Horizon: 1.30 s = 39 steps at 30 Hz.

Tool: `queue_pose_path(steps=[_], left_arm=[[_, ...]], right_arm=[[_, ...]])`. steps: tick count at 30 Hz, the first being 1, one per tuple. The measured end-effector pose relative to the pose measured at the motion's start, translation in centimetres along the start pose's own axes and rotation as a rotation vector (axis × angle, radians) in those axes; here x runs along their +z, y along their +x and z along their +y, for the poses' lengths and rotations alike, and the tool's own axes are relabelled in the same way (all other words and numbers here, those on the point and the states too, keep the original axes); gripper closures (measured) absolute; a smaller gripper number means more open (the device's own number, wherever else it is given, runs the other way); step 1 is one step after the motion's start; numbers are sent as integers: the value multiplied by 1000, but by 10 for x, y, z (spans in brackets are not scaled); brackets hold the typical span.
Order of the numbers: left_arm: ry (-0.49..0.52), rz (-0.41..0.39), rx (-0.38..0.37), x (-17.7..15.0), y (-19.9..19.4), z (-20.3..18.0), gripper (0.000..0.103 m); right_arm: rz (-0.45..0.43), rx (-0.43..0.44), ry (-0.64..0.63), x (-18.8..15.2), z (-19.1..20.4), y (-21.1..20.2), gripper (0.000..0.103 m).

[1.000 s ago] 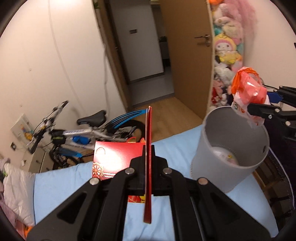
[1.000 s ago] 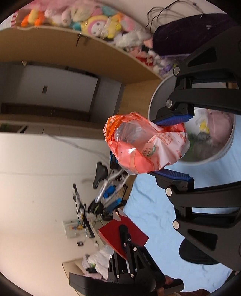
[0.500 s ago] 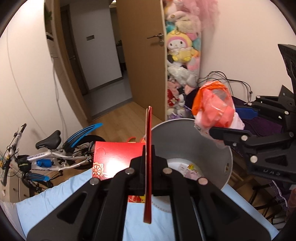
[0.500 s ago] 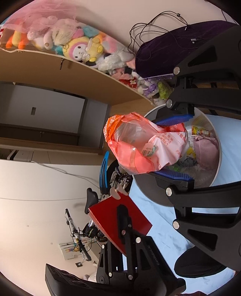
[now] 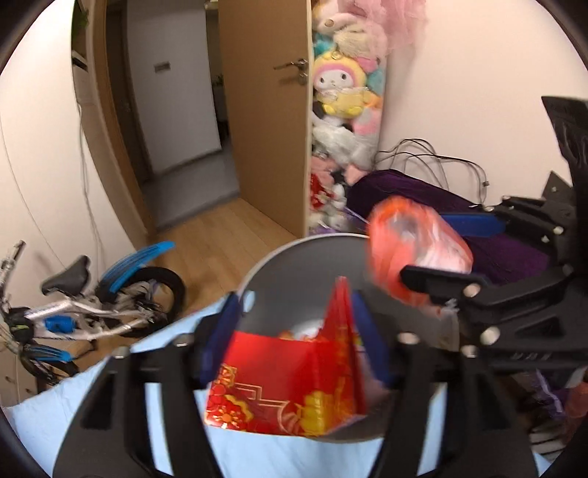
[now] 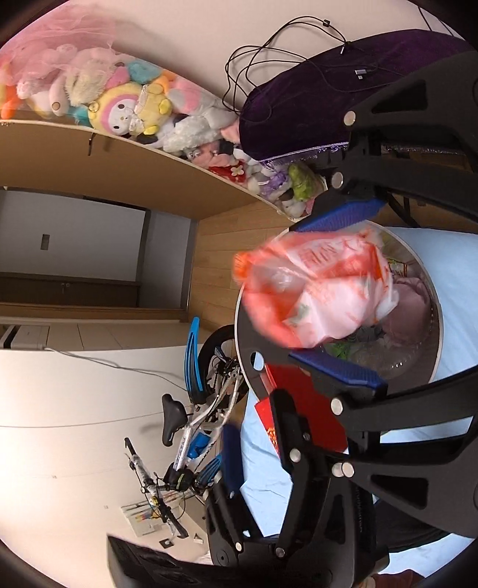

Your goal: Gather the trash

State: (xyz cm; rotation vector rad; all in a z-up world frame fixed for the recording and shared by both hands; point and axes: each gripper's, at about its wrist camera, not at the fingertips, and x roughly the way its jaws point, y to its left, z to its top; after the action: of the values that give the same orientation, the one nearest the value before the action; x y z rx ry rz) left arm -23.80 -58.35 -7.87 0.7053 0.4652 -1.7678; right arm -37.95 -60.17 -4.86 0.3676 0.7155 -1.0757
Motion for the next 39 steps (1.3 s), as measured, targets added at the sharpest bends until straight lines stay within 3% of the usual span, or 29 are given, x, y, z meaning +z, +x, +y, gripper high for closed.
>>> queue_pose_path(steps=[13, 26, 39], left_arm=[[-33, -23, 38, -3, -7, 18, 29], [-2, -41, 2, 13, 4, 5, 29], [-114, -35, 182, -29, -40, 55, 29]], right_arm=[[-30, 10, -32, 5, 14, -8, 42], [-56, -38, 11, 2, -11, -25, 42], [-56, 102, -76, 10, 41, -11, 36]])
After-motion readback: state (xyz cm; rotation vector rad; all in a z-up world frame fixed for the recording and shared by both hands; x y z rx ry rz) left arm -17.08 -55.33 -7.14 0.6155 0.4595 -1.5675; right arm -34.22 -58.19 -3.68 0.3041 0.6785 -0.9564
